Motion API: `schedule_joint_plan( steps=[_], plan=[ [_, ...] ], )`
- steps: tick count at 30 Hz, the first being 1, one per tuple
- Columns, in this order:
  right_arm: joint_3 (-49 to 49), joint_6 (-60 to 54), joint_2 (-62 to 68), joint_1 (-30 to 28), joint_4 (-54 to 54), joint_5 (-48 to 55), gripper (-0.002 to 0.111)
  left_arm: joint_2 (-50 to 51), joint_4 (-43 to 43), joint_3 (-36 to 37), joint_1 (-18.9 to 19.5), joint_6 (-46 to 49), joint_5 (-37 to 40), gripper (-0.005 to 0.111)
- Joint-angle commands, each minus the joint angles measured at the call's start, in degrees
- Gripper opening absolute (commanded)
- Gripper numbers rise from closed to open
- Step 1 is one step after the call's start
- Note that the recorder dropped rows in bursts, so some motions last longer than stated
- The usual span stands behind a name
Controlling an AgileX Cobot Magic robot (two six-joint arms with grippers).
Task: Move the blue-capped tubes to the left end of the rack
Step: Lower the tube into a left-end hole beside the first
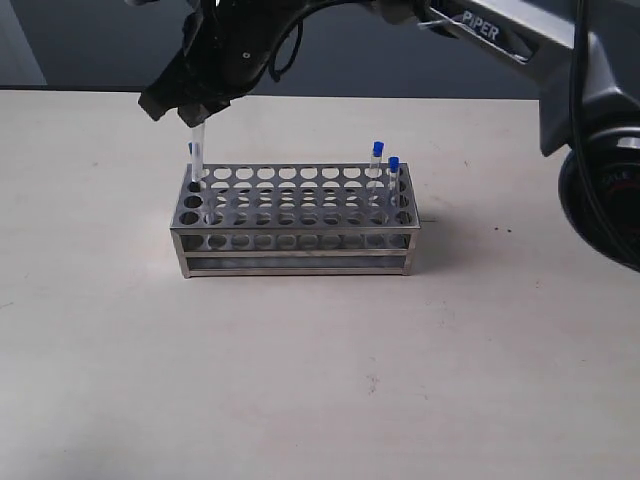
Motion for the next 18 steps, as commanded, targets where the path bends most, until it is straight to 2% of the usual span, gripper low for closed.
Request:
schedule_joint_plan(
  steps=[1, 18],
  plan=[
    [-0.77, -0.4, 0.89, -0.1, 0.1, 0.27, -0.001, 0.19, -0.31, 0.22, -0.27, -0.1, -0.59, 0.0],
    [-0.77, -2.23, 5.81, -0.1, 2.31, -0.24, -0.001, 0.19, -0.31, 0.22, -0.27, -0.1, -0.59, 0.0]
  ],
)
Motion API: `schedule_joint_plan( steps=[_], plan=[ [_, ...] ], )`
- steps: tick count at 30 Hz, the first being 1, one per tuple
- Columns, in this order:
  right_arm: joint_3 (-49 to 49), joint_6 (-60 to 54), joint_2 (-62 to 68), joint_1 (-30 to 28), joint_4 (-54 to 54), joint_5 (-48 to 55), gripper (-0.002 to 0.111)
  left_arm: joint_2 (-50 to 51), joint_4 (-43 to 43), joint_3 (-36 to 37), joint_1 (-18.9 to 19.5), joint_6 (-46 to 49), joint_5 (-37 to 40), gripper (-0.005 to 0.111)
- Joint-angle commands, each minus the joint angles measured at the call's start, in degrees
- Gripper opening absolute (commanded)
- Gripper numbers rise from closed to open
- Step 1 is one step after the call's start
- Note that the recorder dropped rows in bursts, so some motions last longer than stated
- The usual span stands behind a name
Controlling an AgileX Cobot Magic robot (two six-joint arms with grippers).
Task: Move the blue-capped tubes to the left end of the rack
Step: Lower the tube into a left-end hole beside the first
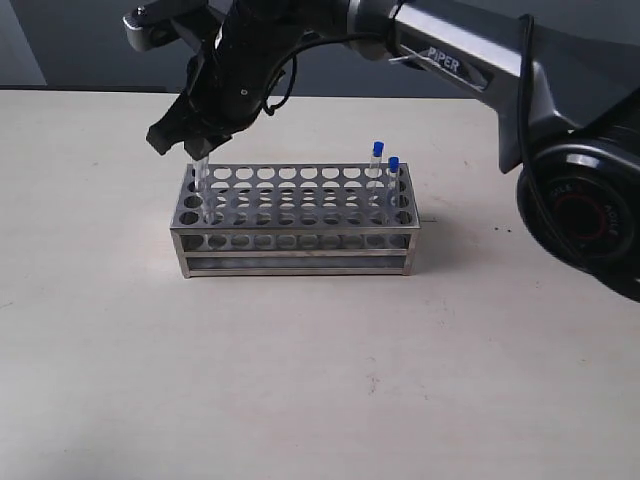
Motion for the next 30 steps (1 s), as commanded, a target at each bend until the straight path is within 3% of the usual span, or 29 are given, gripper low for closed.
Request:
schedule_joint_plan(
  steps=[1, 8, 30],
  plan=[
    [-0.33, -3.05, 1.36, -0.1, 2.72, -0.68, -0.001, 0.19, -0.31, 0.22, -0.27, -0.1, -0.59, 0.0],
    [-0.33, -7.04, 1.37, -0.1, 10.2, -5.52, -0.001, 0.19, -0.31, 0.22, -0.27, -0.1, -0.59, 0.0],
    [-0.1, -6.68, 3.22, 0.4, 6.25, -3.92, -0.001, 0.19, -0.31, 0.22, -0.27, -0.1, -0.59, 0.0]
  ],
)
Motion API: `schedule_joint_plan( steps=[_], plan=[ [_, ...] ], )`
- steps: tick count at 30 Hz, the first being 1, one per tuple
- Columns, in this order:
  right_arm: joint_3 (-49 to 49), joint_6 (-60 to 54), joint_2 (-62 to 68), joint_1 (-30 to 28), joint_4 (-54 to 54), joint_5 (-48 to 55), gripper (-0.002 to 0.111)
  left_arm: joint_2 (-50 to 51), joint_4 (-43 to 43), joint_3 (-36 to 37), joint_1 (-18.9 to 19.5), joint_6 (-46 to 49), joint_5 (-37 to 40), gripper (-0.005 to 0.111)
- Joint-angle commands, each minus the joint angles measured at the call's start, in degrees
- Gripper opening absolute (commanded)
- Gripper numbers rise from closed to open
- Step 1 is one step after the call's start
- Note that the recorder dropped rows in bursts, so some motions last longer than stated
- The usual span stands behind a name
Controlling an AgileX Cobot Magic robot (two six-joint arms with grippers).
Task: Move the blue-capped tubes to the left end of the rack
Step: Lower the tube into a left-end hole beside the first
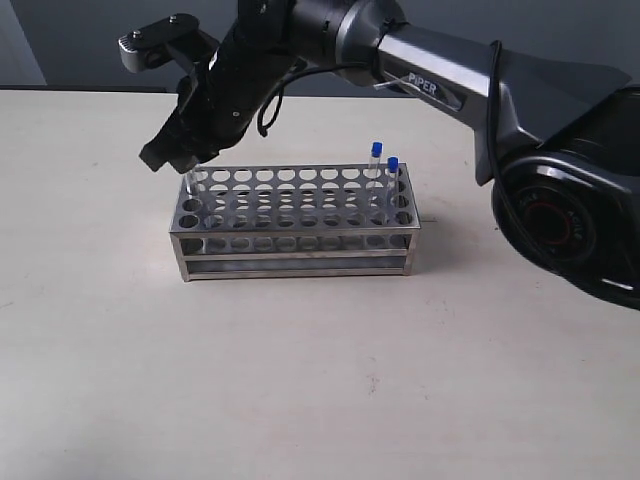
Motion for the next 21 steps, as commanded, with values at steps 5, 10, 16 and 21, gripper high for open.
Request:
schedule_joint_plan(
  steps=[5, 10, 16, 21],
  plan=[
    [0.03, 2.25, 0.56, 0.4, -3.84, 1.01, -0.001, 0.19, -0.31, 0.22, -0.27, -0.1, -0.59, 0.0],
    [-0.08, 2.25, 0.67, 0.4, -3.54, 2.26, -0.001, 0.19, -0.31, 0.22, -0.27, -0.1, -0.59, 0.0],
    [-0.08, 3.67, 0.56, 0.4, -3.42, 4.94, 0.016, 0.19, -0.31, 0.22, -0.27, -0.1, -0.59, 0.0],
    [-0.08, 5.56, 0.46, 0.4, -3.42, 5.37, 0.044, 0.19, -0.31, 0.22, -0.27, -0.1, -0.59, 0.0]
  ],
)
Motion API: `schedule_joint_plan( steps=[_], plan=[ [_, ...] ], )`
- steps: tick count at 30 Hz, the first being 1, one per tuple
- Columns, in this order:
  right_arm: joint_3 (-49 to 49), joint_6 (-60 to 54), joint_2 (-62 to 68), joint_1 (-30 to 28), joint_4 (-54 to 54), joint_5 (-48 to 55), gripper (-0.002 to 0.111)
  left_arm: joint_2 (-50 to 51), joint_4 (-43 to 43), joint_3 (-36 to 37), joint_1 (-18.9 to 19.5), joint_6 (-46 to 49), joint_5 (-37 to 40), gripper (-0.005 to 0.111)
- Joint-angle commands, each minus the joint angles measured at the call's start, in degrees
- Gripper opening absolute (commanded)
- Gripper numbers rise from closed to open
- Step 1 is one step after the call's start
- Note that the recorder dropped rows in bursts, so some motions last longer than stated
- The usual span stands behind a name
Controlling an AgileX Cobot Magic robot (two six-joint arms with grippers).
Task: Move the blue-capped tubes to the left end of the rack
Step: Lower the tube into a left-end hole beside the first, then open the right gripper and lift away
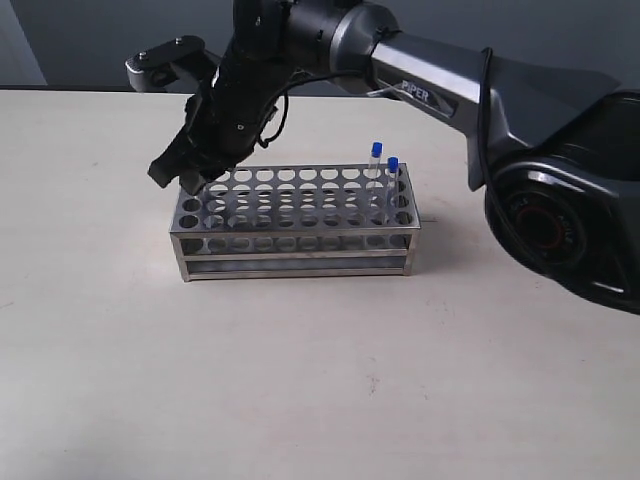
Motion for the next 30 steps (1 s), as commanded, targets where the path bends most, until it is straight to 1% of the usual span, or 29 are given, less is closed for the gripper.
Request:
schedule_joint_plan(
  steps=[1, 4, 10, 14, 17, 19, 22, 27, 30],
  plan=[
    [-0.08, 1.75, -0.33, 0.02, -0.1, 1.35, 0.044, 0.19, -0.31, 0.22, -0.27, -0.1, -0.59, 0.0],
    [-0.08, 2.58, -1.23, 0.02, -0.1, 2.02, 0.041, 0.19, -0.31, 0.22, -0.27, -0.1, -0.59, 0.0],
    [-0.08, 2.58, -5.39, 0.02, -0.23, 1.38, 0.041, 0.19, -0.31, 0.22, -0.27, -0.1, -0.59, 0.0],
    [-0.08, 3.26, -6.87, 0.02, -2.58, 2.36, 0.041, 0.19, -0.31, 0.22, -0.27, -0.1, -0.59, 0.0],
    [-0.08, 8.39, -9.2, 0.02, -8.73, 3.54, 0.041, 0.19, -0.31, 0.22, -0.27, -0.1, -0.59, 0.0],
    [-0.08, 12.68, -11.6, -0.34, -15.04, 6.51, 0.041, 0.19, -0.31, 0.22, -0.27, -0.1, -0.59, 0.0],
    [-0.08, 14.15, -14.66, -2.3, -19.11, 11.3, 0.041, 0.19, -0.31, 0.22, -0.27, -0.1, -0.59, 0.0],
    [1.51, 14.29, -17.76, -7.71, -19.73, 11.3, 0.041, 0.19, -0.31, 0.22, -0.27, -0.1, -0.59, 0.0],
    [6.43, 14.29, -20.64, -11.03, -19.73, 11.3, 0.041, 0.19, -0.31, 0.22, -0.27, -0.1, -0.95, 0.0]
  ],
)
